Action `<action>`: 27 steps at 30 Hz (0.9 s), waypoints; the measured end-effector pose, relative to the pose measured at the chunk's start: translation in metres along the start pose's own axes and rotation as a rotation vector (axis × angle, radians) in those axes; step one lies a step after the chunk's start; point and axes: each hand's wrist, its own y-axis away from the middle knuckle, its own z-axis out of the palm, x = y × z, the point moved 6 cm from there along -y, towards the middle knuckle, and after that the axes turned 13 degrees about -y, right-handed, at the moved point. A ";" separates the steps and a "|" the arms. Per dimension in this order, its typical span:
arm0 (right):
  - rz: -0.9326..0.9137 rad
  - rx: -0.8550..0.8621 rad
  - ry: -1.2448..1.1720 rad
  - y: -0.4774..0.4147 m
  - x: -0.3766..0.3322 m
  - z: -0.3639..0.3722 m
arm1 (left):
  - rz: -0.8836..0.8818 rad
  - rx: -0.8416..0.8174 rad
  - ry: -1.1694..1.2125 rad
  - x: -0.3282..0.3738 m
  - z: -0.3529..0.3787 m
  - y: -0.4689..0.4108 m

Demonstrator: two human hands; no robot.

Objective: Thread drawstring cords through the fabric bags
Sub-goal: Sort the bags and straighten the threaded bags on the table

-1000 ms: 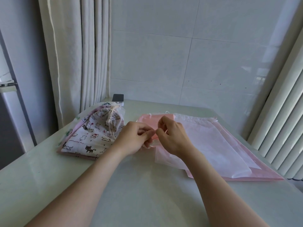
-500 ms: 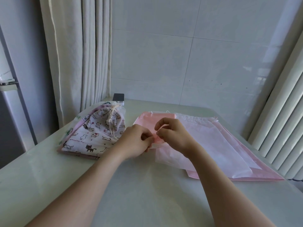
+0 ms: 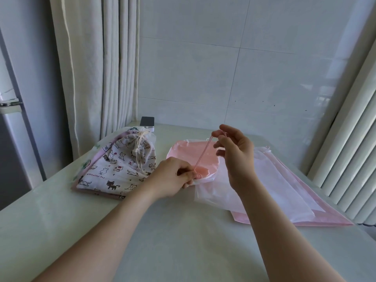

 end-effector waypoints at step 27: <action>-0.499 -0.508 0.931 0.026 0.013 0.042 | -0.190 0.167 0.531 -0.007 -0.010 -0.001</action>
